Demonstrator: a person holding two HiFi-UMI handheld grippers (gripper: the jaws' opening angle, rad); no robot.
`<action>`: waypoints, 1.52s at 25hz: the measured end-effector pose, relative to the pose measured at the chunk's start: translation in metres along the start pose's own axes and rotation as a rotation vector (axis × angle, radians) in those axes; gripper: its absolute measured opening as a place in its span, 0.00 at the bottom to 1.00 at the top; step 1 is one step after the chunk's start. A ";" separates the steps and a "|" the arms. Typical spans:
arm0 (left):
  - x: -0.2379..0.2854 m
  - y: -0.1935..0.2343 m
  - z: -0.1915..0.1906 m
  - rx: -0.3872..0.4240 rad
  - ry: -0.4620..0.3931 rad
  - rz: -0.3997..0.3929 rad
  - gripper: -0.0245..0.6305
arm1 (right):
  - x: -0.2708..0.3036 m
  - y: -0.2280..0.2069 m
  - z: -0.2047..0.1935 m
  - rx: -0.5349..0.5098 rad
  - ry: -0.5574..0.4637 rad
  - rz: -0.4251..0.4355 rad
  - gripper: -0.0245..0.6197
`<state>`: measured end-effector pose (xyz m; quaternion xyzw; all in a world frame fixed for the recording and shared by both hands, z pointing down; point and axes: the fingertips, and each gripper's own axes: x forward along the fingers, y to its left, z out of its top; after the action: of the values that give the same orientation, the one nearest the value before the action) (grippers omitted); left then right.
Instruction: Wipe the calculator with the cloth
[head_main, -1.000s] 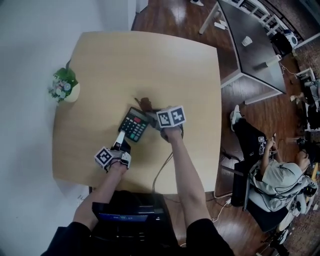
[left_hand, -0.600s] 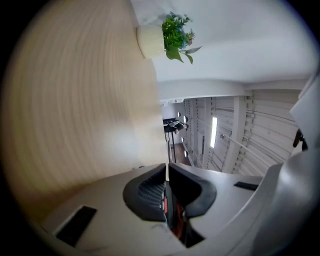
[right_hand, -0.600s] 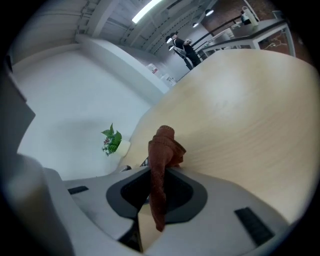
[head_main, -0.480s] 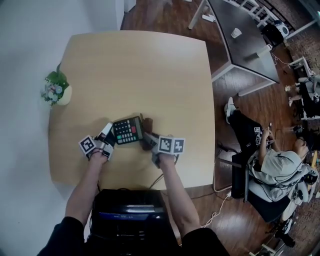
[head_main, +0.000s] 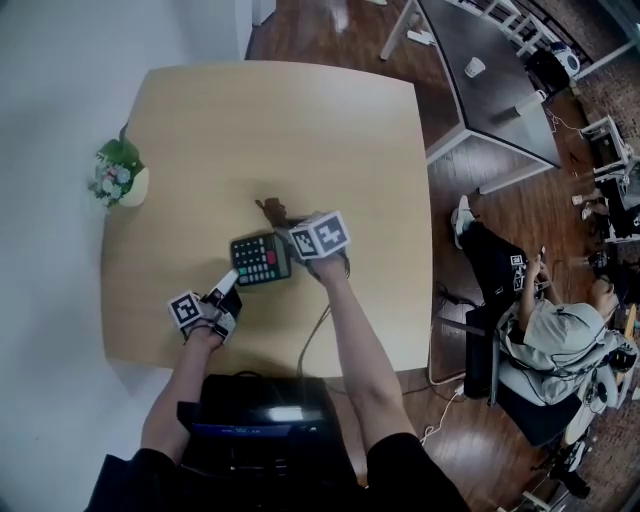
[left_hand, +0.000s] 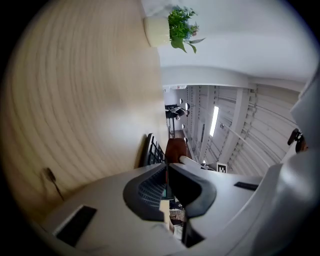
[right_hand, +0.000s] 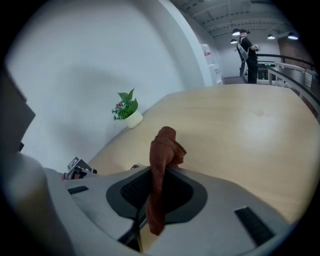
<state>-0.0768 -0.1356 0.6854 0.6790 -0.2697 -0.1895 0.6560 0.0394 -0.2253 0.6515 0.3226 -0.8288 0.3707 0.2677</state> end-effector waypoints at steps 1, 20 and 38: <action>0.001 0.001 -0.001 0.000 0.006 0.004 0.04 | -0.001 0.002 -0.004 0.006 0.005 0.003 0.14; 0.003 0.000 0.000 -0.007 -0.006 -0.037 0.02 | -0.039 -0.004 -0.002 0.115 -0.211 -0.053 0.14; 0.005 -0.004 -0.001 -0.010 -0.023 -0.045 0.02 | -0.048 0.083 -0.158 0.373 -0.141 0.009 0.15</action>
<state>-0.0721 -0.1381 0.6823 0.6793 -0.2607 -0.2134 0.6520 0.0423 -0.0423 0.6738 0.3882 -0.7637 0.4955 0.1430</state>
